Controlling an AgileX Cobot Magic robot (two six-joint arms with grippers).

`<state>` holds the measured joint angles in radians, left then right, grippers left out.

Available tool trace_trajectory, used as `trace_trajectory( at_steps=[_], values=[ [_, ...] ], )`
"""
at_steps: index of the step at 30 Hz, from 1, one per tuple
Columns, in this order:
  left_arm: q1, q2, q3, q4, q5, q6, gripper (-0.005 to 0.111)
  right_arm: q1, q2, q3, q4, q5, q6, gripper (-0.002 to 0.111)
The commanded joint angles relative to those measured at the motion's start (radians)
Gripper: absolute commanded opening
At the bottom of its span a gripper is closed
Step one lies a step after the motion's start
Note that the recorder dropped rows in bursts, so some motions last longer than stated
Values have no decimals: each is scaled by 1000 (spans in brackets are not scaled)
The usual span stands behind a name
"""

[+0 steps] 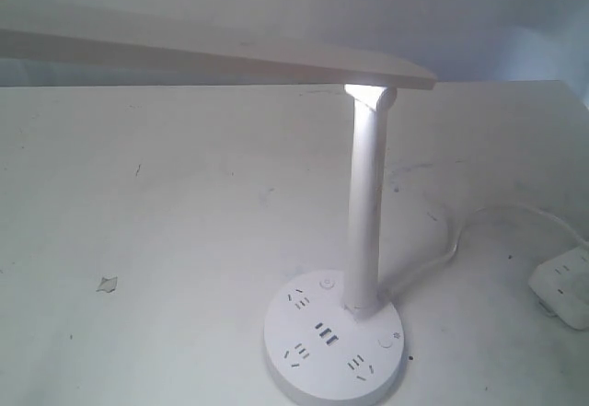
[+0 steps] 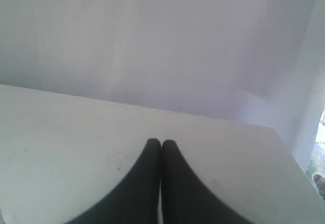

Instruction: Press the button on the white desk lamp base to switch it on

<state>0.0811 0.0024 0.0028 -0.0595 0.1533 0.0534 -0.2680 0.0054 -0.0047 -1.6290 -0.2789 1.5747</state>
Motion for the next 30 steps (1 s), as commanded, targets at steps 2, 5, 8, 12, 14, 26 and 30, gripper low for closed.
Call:
trace_trajectory(
  at_steps=[2,5,8,12,14,26,30],
  values=[
    [0,-2,-3,-8,-3,-2,1,-5,-5,5,528,20,-494,0],
    [0,-2,-3,-8,-3,-2,1,-5,-5,5,827,54,-775,0],
    [0,-2,-3,-8,-3,-2,1,-5,-5,5,1106,111,-1080,0],
    [0,-2,-3,-8,-3,-2,1,-5,-5,5,1180,295,-1160,0],
    [0,-2,-3,-8,-3,-2,1,-5,-5,5,1181,373,-1160,0],
    [0,-2,-3,-8,-3,-2,1,-5,-5,5,1699,548,-1794,0],
    [0,-2,-3,-8,-3,-2,1,-5,-5,5,1817,583,-1929,0]
  ],
)
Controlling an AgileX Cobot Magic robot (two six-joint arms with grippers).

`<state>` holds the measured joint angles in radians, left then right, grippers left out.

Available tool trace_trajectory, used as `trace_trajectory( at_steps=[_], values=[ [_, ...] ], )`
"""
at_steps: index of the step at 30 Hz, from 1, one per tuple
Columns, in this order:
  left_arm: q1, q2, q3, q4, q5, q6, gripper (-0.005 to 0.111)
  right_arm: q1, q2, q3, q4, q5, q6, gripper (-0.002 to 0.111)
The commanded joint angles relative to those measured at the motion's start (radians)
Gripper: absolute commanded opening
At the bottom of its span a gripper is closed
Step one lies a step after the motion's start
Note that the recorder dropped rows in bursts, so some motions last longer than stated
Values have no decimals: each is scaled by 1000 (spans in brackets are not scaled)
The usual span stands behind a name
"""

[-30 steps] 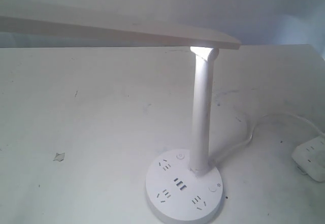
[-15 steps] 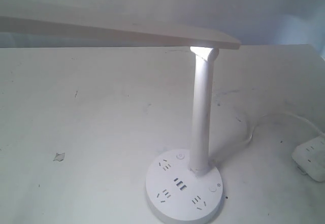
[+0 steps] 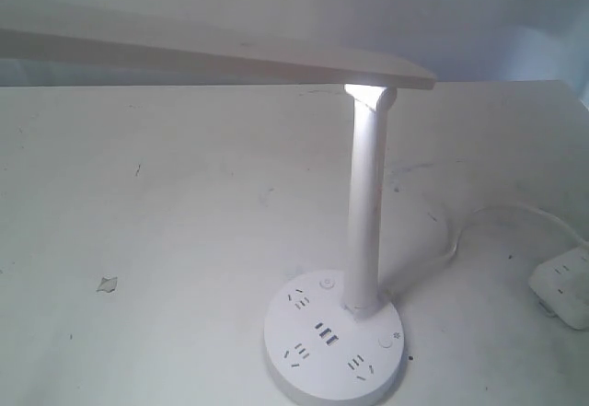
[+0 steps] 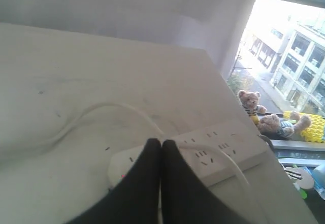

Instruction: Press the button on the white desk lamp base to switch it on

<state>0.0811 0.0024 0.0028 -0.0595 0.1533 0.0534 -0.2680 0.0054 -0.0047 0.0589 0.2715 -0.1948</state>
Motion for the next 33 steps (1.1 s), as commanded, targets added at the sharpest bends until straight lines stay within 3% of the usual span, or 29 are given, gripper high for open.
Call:
trace_trajectory(
  at_steps=[1,9,18,24,33],
  values=[
    [0,-2,-3,-8,-3,-2,1,-5,-5,5,129,32,-158,0],
    [0,-2,-3,-8,-3,-2,1,-5,-5,5,123,40,-19,0],
    [0,-2,-3,-8,-3,-2,1,-5,-5,5,10,105,-71,0],
    [0,-2,-3,-8,-3,-2,1,-5,-5,5,197,98,-63,0],
    [0,-2,-3,-8,-3,-2,1,-5,-5,5,210,102,-63,0]
  ],
)
